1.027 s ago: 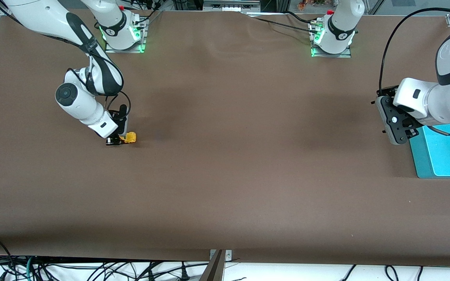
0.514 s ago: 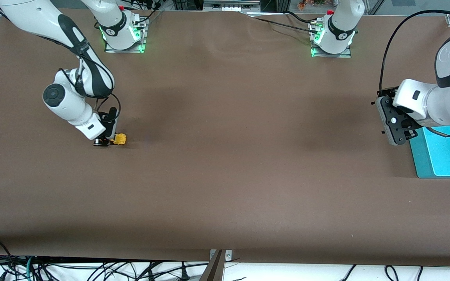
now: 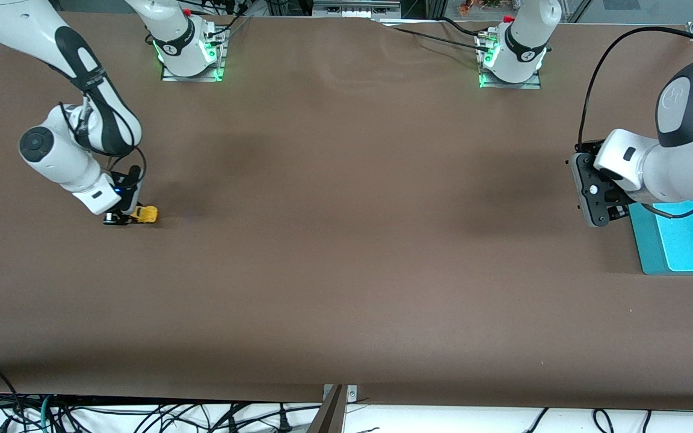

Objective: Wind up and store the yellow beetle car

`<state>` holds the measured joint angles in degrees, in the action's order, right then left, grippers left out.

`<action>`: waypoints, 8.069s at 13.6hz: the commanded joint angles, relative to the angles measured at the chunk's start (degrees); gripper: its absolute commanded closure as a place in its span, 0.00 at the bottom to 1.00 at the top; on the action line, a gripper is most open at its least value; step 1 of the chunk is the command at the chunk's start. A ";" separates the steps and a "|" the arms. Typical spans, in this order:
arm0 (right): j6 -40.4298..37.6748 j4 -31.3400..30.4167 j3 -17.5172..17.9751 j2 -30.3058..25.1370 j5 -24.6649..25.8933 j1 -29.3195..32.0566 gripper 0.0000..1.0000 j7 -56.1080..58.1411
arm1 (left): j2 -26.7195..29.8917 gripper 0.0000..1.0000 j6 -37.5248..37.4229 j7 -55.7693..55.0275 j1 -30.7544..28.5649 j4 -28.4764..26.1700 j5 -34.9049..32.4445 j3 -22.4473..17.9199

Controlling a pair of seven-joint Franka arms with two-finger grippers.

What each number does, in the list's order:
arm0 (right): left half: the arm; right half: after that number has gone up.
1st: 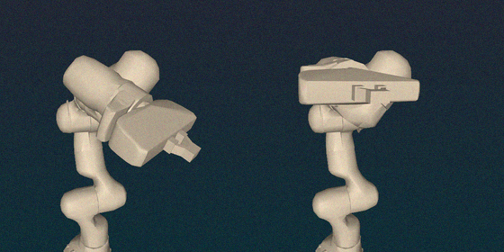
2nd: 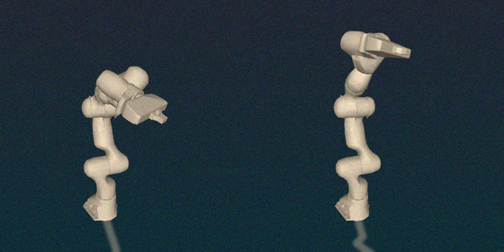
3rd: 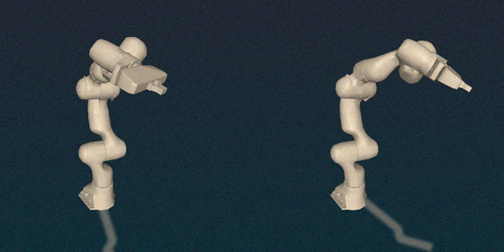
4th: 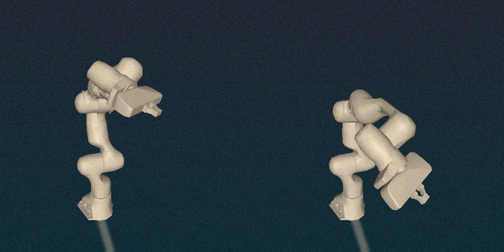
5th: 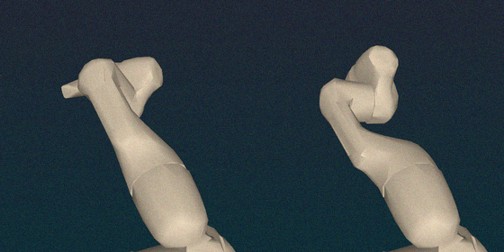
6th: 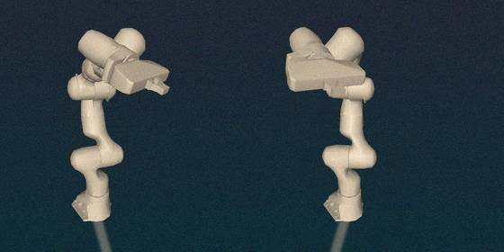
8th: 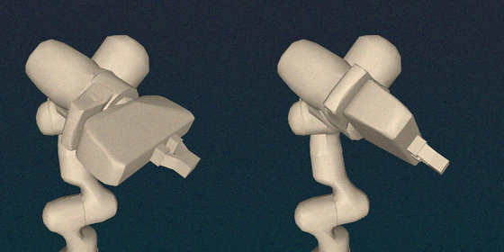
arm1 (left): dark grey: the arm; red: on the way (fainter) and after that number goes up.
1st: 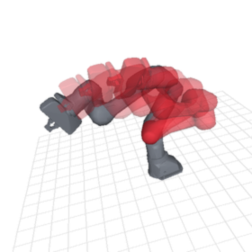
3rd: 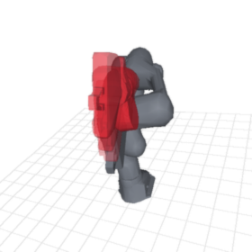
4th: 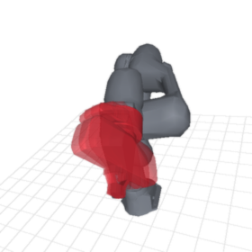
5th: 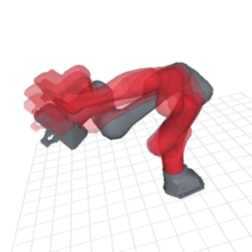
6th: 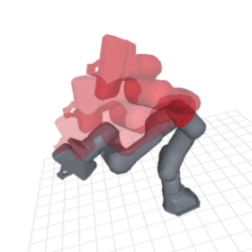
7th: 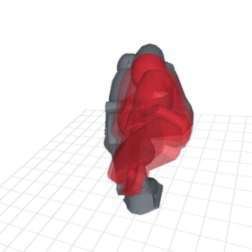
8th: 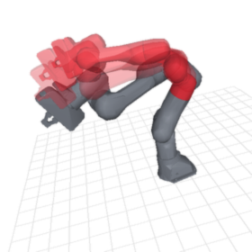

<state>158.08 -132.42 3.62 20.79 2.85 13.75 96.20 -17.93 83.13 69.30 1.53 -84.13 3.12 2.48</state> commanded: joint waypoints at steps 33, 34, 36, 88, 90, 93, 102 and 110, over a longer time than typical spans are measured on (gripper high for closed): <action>-50.56 26.07 3.33 -19.81 -2.50 -1.96 0.00 -49.29 | 7.65 0.00 24.27 13.76 -3.47 -24.76 -2.23 0.25; -52.24 26.77 3.33 -20.43 -2.59 -2.67 0.00 -55.01 | 7.73 0.00 25.32 13.67 -3.47 -26.16 -2.41 0.25; -55.49 28.35 3.33 -21.66 -2.59 -4.51 0.00 -67.22 | 8.52 0.00 28.13 13.76 -3.47 -29.50 -2.50 0.25; -64.21 36.71 3.59 -22.10 -2.68 -7.33 0.00 -89.43 | 5.36 1.00 42.12 34.91 -22.33 -35.05 -2.33 1.30; -64.30 36.71 3.59 -22.02 -2.68 -7.33 0.00 -89.43 | 5.36 1.00 42.03 41.85 -27.96 -34.96 -2.33 1.22; -64.30 36.71 3.50 -21.93 -2.76 -7.33 0.00 -89.43 | 3.87 1.00 42.03 50.03 -34.56 -32.86 -2.33 1.22; -64.30 36.71 3.50 -21.93 -2.68 -7.24 0.00 -89.43 | -12.72 1.00 42.91 61.83 -45.64 -20.74 -8.13 1.30; -64.30 36.71 3.42 -21.93 -2.68 -7.24 0.00 -89.43 | -18.72 0.70 47.13 61.40 -46.01 -18.09 -7.69 1.30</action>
<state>95.21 -97.43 7.21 -1.81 -0.12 6.57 7.33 -35.82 130.27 130.02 -44.06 -103.54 -3.95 3.18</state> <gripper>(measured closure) 0.000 0.502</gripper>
